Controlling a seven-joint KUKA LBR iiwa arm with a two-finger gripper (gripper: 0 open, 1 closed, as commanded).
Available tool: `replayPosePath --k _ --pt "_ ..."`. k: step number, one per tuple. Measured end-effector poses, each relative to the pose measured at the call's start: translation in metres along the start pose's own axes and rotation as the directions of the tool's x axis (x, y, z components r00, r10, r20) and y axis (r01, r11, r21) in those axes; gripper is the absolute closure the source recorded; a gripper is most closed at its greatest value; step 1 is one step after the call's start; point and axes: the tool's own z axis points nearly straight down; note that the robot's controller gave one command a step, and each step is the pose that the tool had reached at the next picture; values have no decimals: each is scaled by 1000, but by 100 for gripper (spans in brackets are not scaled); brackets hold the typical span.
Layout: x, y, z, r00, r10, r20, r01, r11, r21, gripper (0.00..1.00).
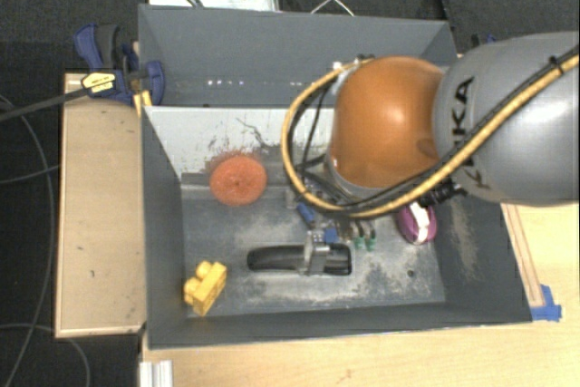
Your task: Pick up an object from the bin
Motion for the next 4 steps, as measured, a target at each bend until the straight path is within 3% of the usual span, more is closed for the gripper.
replayPosePath --k 1,2,3,4 --pt "-4 -51 144 997 -81 -13 81 997 1 0" --pt "-2 -43 66 1000 -16 2 16 1000 -1 0" --pt "-5 -51 144 997 -78 -12 78 997 0 0" --pt "1 -55 141 999 46 -1 -46 999 -1 0"
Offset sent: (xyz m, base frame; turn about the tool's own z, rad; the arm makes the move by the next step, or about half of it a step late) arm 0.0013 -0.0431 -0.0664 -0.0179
